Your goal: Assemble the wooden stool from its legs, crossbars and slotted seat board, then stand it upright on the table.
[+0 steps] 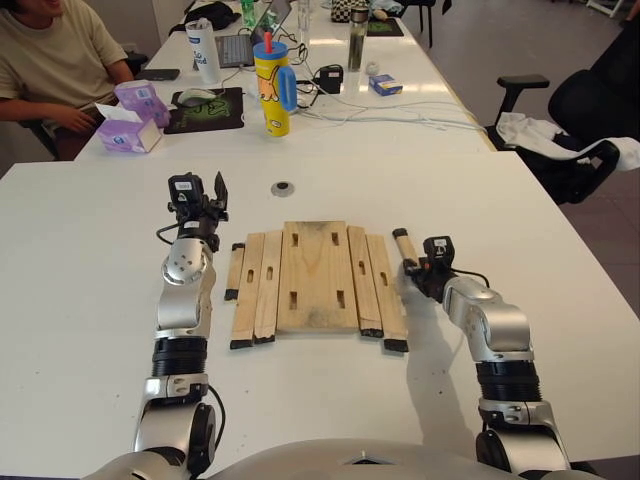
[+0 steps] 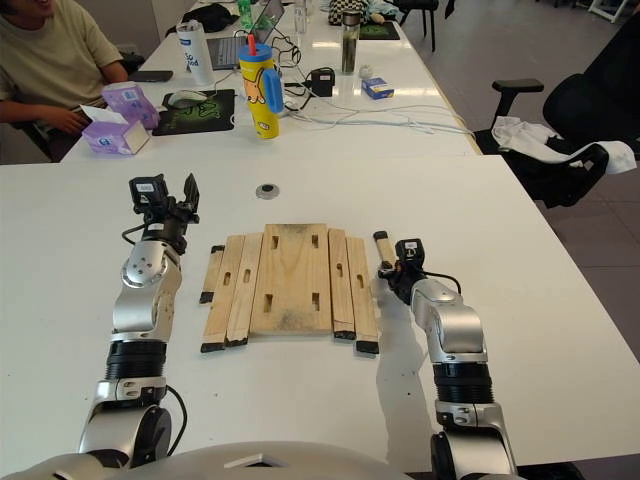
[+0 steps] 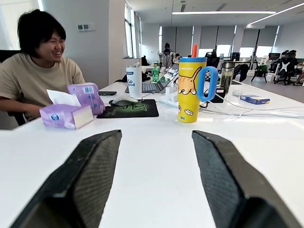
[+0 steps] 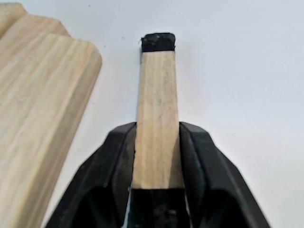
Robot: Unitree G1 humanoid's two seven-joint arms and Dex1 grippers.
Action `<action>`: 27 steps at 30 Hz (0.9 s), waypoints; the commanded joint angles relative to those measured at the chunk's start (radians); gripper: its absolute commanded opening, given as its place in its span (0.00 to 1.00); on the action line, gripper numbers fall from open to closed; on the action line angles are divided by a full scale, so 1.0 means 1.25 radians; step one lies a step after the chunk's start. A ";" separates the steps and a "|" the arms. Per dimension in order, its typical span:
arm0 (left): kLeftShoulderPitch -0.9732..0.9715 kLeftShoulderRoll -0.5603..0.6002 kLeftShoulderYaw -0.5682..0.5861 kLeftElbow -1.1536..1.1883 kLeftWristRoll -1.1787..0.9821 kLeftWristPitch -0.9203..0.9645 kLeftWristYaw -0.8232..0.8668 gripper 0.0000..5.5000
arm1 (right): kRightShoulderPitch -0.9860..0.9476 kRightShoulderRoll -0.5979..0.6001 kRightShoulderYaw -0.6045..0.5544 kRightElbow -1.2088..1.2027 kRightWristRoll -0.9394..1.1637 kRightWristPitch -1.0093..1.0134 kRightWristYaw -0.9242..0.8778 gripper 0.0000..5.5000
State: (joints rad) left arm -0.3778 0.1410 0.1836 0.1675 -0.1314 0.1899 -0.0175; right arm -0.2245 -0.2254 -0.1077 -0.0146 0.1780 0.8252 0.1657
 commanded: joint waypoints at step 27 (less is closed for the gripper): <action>-0.103 -0.116 0.059 -0.135 -0.661 0.536 -0.158 0.50 | 0.024 -0.012 0.162 -0.193 0.098 -0.386 0.325 0.24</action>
State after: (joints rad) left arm -0.4986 -0.0127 0.2698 -0.0019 -0.9604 0.8550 -0.2092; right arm -0.2041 -0.2255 0.0606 -0.2351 0.3114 0.3582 0.5384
